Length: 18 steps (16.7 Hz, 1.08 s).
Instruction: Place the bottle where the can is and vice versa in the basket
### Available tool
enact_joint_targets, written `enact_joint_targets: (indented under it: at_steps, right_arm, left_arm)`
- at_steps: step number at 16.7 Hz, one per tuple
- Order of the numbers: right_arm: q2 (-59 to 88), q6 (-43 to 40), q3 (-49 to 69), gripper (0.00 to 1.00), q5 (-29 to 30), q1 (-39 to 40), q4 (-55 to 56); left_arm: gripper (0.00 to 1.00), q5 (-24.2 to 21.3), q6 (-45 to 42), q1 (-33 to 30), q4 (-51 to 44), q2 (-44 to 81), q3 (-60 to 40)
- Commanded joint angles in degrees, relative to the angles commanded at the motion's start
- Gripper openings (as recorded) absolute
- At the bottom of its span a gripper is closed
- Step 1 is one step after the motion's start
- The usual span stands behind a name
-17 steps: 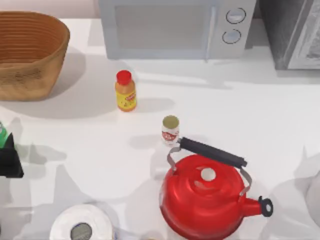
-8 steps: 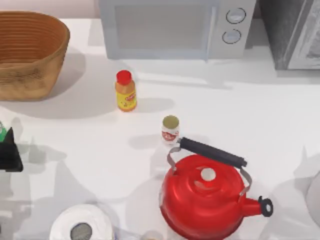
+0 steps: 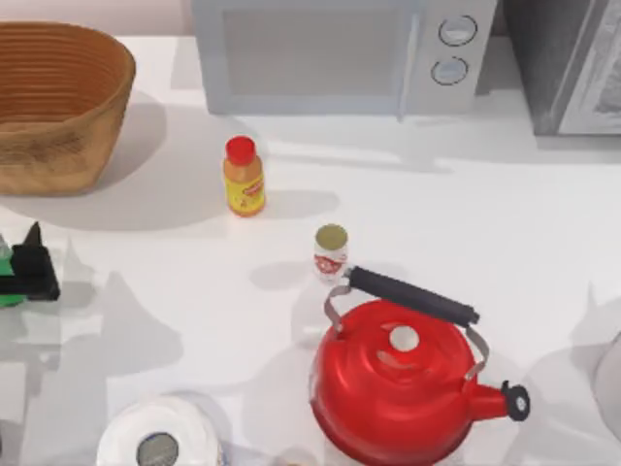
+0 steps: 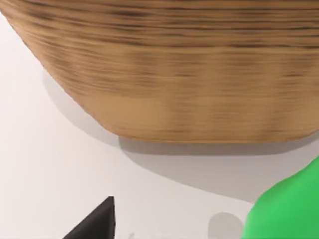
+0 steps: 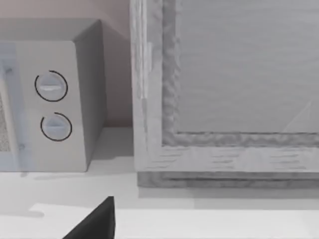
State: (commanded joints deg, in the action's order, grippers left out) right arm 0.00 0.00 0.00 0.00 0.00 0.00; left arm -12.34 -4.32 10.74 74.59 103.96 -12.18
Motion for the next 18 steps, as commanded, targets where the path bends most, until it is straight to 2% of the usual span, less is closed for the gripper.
enact_joint_targets:
  at_steps: [7, 18]
  right_arm:
    - [0.0, 0.0, 0.0, 1.00, 0.0, 0.0, 0.0]
    - [0.0, 0.0, 0.0, 1.00, 0.0, 0.0, 0.0]
  left_arm:
    - [1.00, 0.9, 0.1, -0.8, 2.9, 3.9, -0.5]
    - [0.17, 0.9, 0.1, -0.8, 2.9, 3.9, -0.5]
